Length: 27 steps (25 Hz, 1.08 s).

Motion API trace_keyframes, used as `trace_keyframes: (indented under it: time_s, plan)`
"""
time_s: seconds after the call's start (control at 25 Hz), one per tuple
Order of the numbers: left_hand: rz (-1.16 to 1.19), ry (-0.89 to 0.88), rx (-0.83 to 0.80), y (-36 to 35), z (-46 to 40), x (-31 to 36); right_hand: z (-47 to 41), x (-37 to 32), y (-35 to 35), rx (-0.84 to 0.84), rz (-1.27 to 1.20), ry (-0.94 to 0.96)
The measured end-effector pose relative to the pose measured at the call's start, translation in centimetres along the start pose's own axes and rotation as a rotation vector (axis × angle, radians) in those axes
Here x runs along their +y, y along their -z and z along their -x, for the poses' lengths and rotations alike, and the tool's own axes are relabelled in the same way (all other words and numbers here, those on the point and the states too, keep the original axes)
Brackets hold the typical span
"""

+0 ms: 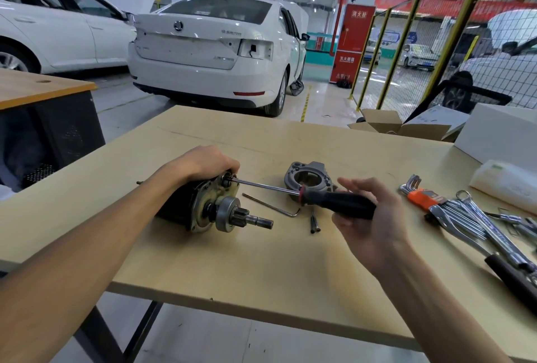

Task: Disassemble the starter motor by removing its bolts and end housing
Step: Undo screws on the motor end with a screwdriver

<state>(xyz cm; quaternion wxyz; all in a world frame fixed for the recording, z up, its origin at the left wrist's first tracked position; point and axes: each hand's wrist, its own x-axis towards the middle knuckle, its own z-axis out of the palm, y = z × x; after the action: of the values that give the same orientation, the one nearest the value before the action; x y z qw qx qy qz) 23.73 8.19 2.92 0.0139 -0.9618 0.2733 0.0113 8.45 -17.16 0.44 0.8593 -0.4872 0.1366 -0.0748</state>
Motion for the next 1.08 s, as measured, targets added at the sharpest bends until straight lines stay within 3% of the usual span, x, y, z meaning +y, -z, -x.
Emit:
trace_keyframes:
  time_s: [0.12, 0.24, 0.44, 0.56, 0.68, 0.92, 1.08]
  plan:
    - [0.098, 0.059, -0.010, -0.1, 0.0, -0.2, 0.2, 0.3, 0.2, 0.018, 0.277, -0.087]
    - [0.178, 0.107, -0.070, 0.0, 0.1, -0.4, 0.6, 0.8, 0.8, 0.037, 0.570, -0.058]
    - [0.360, 0.173, -0.123, -0.2, -0.1, -0.2, 0.1, 1.3, 1.3, -0.047, 0.436, 0.126]
    - [0.449, 0.202, -0.137, -0.6, -0.6, -0.3, -0.2, 1.3, 1.3, -0.043, 0.375, 0.091]
    - [0.497, 0.227, -0.116, -1.0, -0.7, -0.6, -0.3, 1.2, 1.8, -0.050, 0.531, 0.008]
    - [0.443, 0.292, -0.099, -1.0, -0.9, -0.4, -0.3, 1.3, 2.3, -0.214, 0.442, 0.130]
    - [0.455, 0.291, -0.122, -1.1, -1.1, -0.7, 0.1, 1.7, 2.2, -0.133, 0.535, 0.100]
